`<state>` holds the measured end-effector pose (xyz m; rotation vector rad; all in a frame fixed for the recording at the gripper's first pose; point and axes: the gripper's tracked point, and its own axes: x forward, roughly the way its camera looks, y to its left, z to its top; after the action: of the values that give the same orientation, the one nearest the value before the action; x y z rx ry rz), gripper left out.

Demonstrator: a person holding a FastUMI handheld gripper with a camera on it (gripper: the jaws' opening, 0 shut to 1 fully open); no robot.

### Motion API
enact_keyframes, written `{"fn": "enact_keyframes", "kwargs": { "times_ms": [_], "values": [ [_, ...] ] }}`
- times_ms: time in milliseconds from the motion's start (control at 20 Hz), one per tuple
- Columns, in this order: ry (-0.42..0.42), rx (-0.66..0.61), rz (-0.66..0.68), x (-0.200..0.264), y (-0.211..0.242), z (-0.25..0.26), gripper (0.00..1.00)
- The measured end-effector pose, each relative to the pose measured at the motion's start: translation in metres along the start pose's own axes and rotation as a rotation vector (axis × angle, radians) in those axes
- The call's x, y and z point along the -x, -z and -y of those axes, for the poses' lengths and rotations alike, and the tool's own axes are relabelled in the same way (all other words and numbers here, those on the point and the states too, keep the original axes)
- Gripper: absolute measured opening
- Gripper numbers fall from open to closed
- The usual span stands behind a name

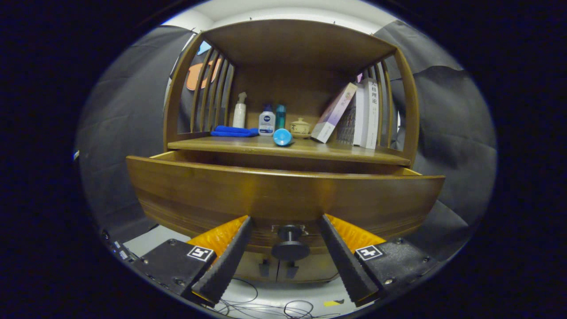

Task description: Pull open the drawer, take out the items inside it, and place them on the countertop above the cabinet.

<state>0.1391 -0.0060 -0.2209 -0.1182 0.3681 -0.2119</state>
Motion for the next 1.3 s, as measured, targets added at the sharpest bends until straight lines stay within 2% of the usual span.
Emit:
{"fn": "enact_keyframes", "kwargs": {
  "times_ms": [200,800,1000,1100,1300],
  "values": [
    [0.02,0.029,-0.02,-0.021,-0.003,0.0,1.0],
    [0.043,0.01,-0.097,-0.083,-0.008,-0.001,1.0],
    [0.053,-0.016,-0.121,-0.089,-0.004,-0.005,1.0],
    [0.053,0.01,-0.138,-0.087,0.0,-0.003,1.0],
    [0.0,0.01,-0.205,-0.081,0.009,-0.007,1.0]
  ]
}}
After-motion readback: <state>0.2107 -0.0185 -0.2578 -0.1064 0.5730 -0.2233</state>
